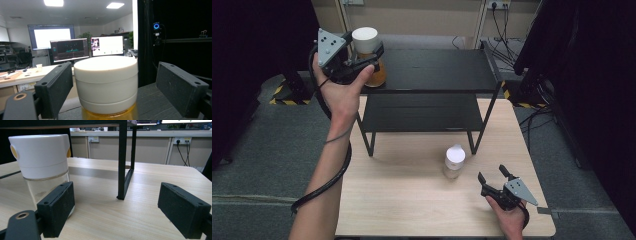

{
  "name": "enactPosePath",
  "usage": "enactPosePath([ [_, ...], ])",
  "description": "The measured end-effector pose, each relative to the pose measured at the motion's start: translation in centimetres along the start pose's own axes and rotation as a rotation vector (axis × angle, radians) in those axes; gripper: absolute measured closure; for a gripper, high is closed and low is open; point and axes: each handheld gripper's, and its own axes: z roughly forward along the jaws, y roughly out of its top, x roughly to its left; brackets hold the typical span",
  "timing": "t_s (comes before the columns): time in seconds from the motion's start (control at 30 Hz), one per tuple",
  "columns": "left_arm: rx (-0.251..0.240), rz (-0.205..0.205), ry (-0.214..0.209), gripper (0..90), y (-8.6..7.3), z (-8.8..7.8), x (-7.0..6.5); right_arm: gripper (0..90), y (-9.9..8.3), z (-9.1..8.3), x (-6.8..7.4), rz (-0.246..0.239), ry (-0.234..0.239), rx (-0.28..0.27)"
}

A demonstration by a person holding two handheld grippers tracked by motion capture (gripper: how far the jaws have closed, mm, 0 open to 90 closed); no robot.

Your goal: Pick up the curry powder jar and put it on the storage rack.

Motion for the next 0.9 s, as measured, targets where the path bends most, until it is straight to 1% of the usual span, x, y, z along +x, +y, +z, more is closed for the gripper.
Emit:
enactPosePath([
  [0.1, -0.012, 0.005, 0.004, 13.4, 0.1, -1.1, -0.2, 14.3, 0.0, 0.0, 0.0, -0.003, 0.001, 0.002],
  [0.23, 0.001, 0.022, 0.013, 14.7, 0.1, -2.7, -0.5, 14.3, 0.1, 0.0, 0.1, -0.006, -0.001, 0.005],
  [0.3, 0.004, 0.020, 0.007, 14.8, 0.0, -3.4, -0.5, 14.3, 0.1, 0.0, 0.1, -0.007, -0.001, 0.005],
  [0.33, 0.007, 0.030, 0.007, 14.8, -0.1, -3.8, -0.5, 14.3, 0.1, 0.0, 0.1, -0.007, -0.002, 0.004],
  [0.37, 0.005, 0.039, 0.006, 14.8, -0.4, -4.8, -0.5, 14.3, 0.1, 0.0, 0.1, -0.009, -0.002, 0.004],
  [0.4, 0.005, 0.039, 0.006, 14.8, -0.4, -4.8, -0.5, 14.3, 0.1, 0.0, 0.1, -0.009, -0.002, 0.004],
  [0.43, -0.001, 0.031, -0.008, 14.8, -0.8, -5.7, -0.4, 14.3, 0.1, 0.0, 0.1, -0.010, -0.002, 0.005],
  [0.47, -0.010, 0.022, -0.015, 14.9, -1.0, -6.2, -0.4, 14.3, 0.1, 0.0, 0.1, -0.009, -0.003, 0.007],
  [0.53, -0.023, 0.022, -0.026, 16.2, -1.4, -7.1, -0.4, 14.3, 0.1, 0.1, 0.1, -0.010, -0.004, 0.007],
  [0.63, -0.039, 0.011, -0.053, 16.2, -2.1, -8.4, -0.6, 14.3, 0.1, 0.0, 0.2, -0.013, -0.005, 0.007],
  [0.67, -0.039, 0.011, -0.053, 16.2, -2.1, -8.4, -0.6, 14.3, 0.1, 0.0, 0.2, -0.014, -0.005, 0.007],
  [0.7, -0.041, 0.007, -0.064, 16.2, -2.5, -8.9, -0.7, 14.3, 0.1, 0.0, 0.2, -0.014, -0.005, 0.007],
  [0.73, -0.039, 0.015, -0.082, 16.5, -3.2, -9.6, -0.9, 14.3, 0.1, 0.0, 0.2, -0.012, -0.005, 0.005],
  [0.77, -0.039, 0.015, -0.082, 17.0, -3.2, -9.6, -0.9, 14.3, 0.1, 0.0, 0.2, -0.012, -0.005, 0.005],
  [0.83, -0.035, 0.020, -0.089, 17.0, -4.0, -10.2, -1.2, 14.3, 0.1, 0.0, 0.1, -0.009, -0.004, 0.004],
  [0.87, -0.036, 0.017, -0.094, 17.0, -4.9, -10.8, -1.3, 14.3, 0.1, 0.0, 0.1, -0.011, -0.004, 0.005],
  [0.9, -0.036, 0.017, -0.094, 17.0, -4.9, -10.8, -1.3, 14.3, 0.1, 0.0, 0.2, -0.013, -0.005, 0.006],
])
